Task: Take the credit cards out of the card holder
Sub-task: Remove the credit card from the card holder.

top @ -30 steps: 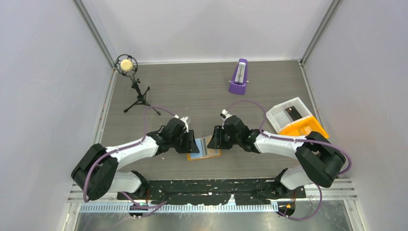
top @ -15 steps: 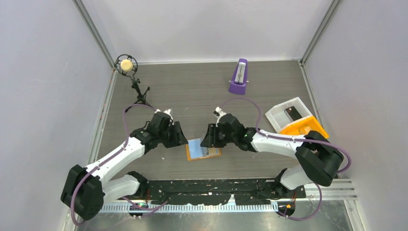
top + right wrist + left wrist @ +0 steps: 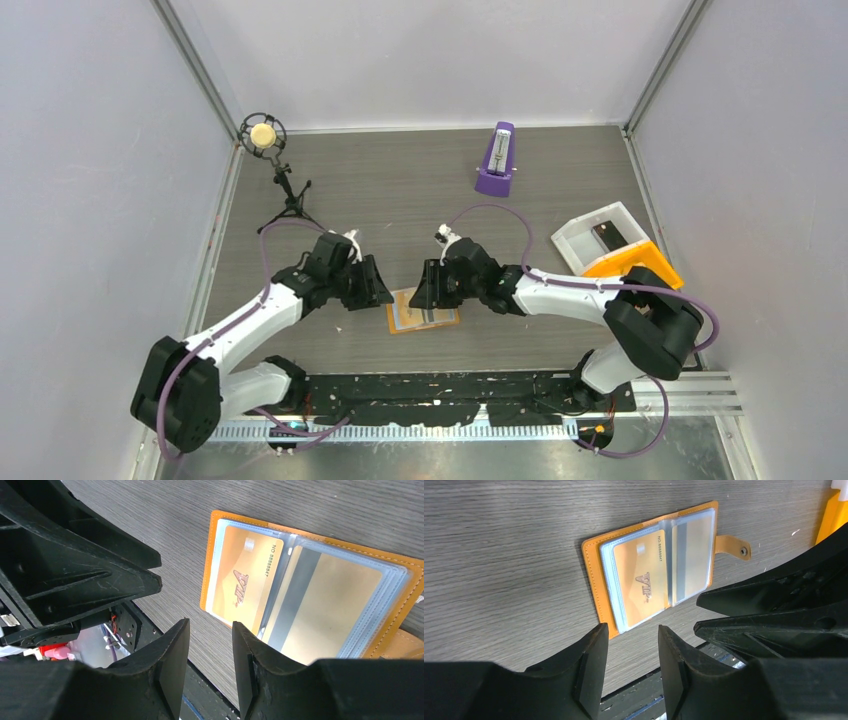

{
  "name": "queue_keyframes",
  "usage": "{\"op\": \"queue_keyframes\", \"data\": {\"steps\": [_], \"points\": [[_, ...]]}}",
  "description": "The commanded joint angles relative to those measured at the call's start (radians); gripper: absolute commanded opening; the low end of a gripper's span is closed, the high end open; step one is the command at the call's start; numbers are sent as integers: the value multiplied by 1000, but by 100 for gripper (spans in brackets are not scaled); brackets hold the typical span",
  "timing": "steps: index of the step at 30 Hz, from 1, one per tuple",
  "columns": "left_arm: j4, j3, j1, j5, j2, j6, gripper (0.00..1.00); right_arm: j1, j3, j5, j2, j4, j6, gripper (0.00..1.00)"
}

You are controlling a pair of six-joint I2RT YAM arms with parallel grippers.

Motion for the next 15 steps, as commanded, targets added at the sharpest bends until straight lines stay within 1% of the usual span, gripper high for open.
{"op": "queue_keyframes", "data": {"steps": [1,4,7,10,15], "points": [[69,5,3,59,31,20,43,1,22,18,-5,28,7,44],[93,11,2,83,56,24,39,1,31,21,7,27,13,43],[133,-3,2,83,77,-3,32,1,42,30,29,20,17,39],[208,-19,2,102,94,-27,29,0,60,50,50,15,19,37],[240,-18,2,112,158,-28,27,-2,95,87,80,-16,6,34]]}}
